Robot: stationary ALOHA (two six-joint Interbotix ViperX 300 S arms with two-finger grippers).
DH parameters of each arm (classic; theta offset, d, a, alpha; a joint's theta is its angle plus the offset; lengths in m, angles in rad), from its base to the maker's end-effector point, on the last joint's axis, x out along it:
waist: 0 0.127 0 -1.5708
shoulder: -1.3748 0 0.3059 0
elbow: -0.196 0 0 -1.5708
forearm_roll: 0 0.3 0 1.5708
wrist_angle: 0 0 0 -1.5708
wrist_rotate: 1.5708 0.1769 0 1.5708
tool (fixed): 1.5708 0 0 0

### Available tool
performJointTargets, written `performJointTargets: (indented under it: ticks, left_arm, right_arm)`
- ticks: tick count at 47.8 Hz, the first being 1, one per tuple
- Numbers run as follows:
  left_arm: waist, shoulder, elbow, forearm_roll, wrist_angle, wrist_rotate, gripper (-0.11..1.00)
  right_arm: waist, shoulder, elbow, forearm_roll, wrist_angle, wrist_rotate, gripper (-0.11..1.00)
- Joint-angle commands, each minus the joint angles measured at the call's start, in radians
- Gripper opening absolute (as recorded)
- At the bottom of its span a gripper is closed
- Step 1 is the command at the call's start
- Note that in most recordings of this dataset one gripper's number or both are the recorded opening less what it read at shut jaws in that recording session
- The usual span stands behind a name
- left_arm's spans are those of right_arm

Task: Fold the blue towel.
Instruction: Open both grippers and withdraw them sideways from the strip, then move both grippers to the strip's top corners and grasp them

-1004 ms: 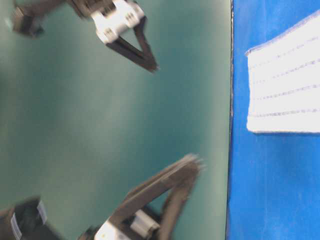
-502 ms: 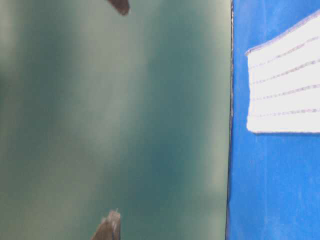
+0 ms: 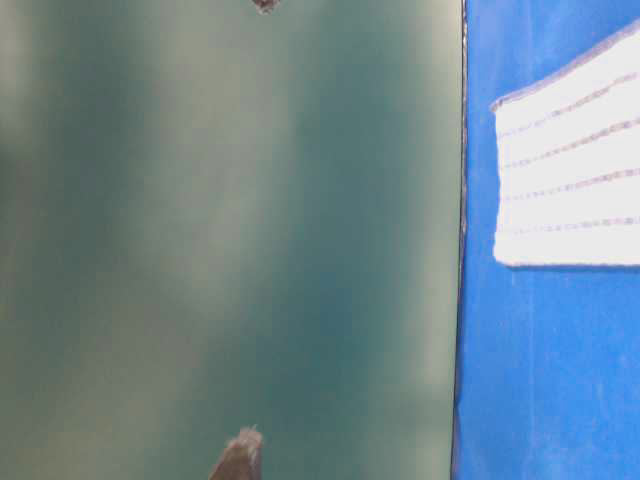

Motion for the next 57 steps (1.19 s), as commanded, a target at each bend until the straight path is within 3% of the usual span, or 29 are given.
performJointTargets:
  ticks: [1, 12, 27, 38, 57]
  left_arm:
    - [0.026, 0.054, -0.055, -0.002, -0.009, 0.005, 0.77]
    - [0.124, 0.29, -0.175, -0.003, -0.009, 0.002, 0.86]
    - [0.233, 0.621, -0.365, -0.002, -0.009, -0.005, 0.91]
    - [0.287, 0.795, -0.479, -0.003, -0.006, -0.008, 0.91]
    - [0.311, 0.968, -0.601, -0.003, -0.002, -0.008, 0.91]
  right_arm:
    - [-0.026, 0.025, -0.025, 0.011, -0.009, 0.002, 0.56]
    - [-0.146, 0.19, -0.066, 0.029, -0.011, 0.002, 0.66]
    - [-0.262, 0.511, -0.187, 0.025, -0.014, -0.002, 0.66]
    - [-0.304, 0.723, -0.267, 0.021, -0.04, -0.011, 0.66]
    - [-0.319, 0.885, -0.336, 0.021, -0.092, -0.012, 0.66]
